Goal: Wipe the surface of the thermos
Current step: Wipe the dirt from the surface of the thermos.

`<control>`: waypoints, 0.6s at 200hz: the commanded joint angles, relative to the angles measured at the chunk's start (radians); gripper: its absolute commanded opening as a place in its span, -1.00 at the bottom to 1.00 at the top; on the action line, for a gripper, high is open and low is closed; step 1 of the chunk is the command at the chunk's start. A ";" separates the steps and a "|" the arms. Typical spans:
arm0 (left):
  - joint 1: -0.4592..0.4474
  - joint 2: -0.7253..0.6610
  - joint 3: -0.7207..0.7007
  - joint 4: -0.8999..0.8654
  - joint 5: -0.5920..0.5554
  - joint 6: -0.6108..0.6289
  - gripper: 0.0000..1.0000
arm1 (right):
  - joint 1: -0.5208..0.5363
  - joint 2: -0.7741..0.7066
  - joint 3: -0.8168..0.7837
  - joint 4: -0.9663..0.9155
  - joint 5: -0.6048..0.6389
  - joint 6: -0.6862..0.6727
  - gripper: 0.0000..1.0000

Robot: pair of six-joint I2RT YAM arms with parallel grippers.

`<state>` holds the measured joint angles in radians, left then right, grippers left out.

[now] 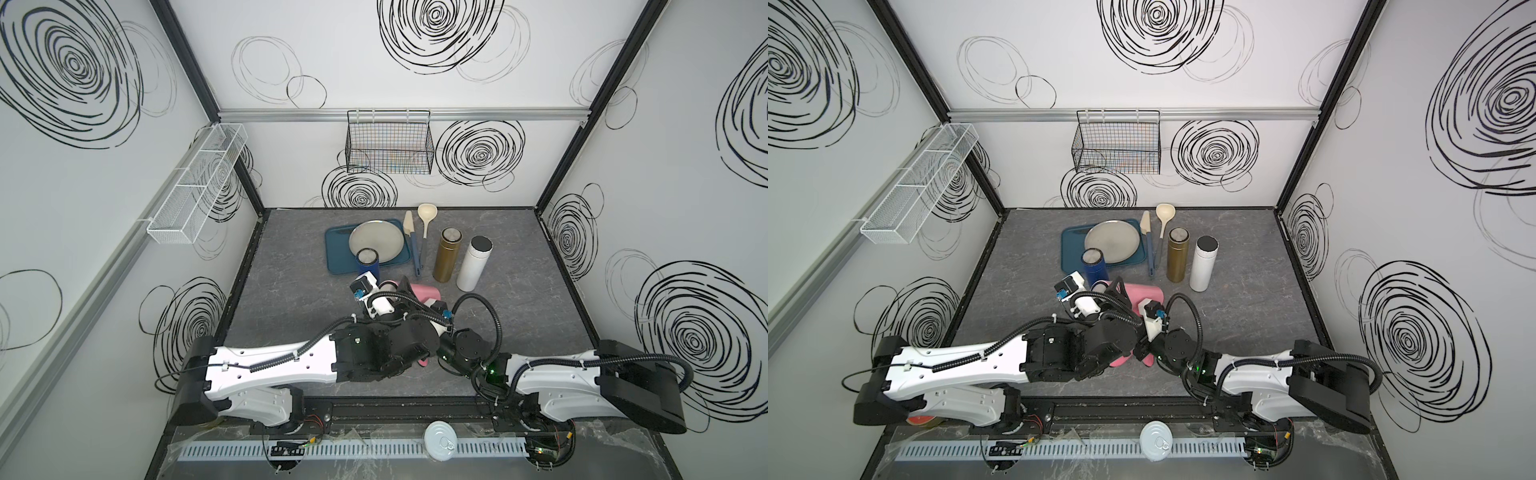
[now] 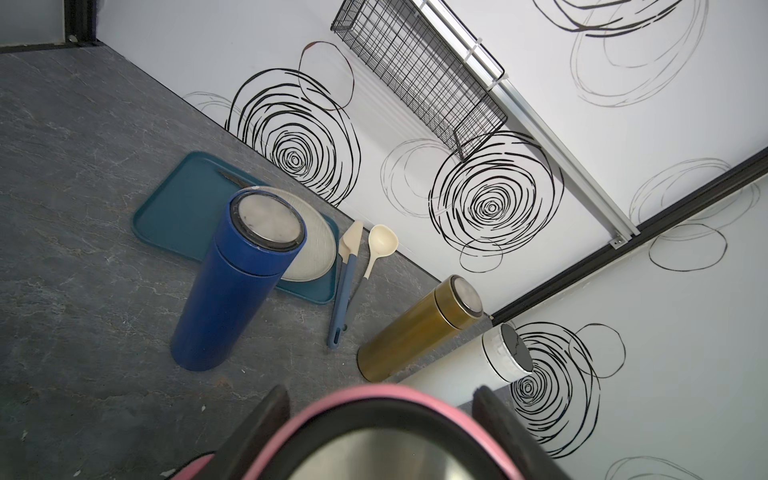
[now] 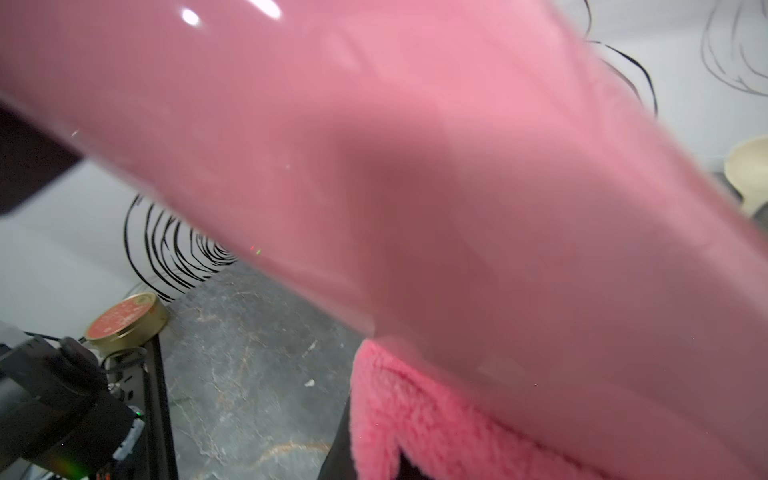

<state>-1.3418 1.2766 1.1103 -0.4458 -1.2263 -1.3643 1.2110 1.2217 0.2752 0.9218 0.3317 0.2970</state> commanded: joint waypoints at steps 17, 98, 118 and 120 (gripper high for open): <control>-0.005 -0.029 0.005 0.126 -0.011 0.150 -1.00 | 0.006 -0.157 0.027 -0.033 -0.022 -0.003 -1.00; 0.028 -0.075 -0.174 0.642 0.219 0.739 -1.00 | -0.097 -0.181 -0.072 0.040 -0.107 0.099 -1.00; 0.067 -0.101 -0.245 0.758 0.343 0.805 -1.00 | -0.104 -0.199 -0.137 0.047 -0.076 0.128 -1.00; 0.072 -0.103 -0.252 0.765 0.350 0.806 -1.00 | -0.103 -0.203 -0.140 0.046 -0.074 0.129 -1.00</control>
<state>-1.3018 1.2255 0.9138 0.0555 -1.0466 -0.7364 1.1248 1.0359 0.1913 0.9043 0.2218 0.3607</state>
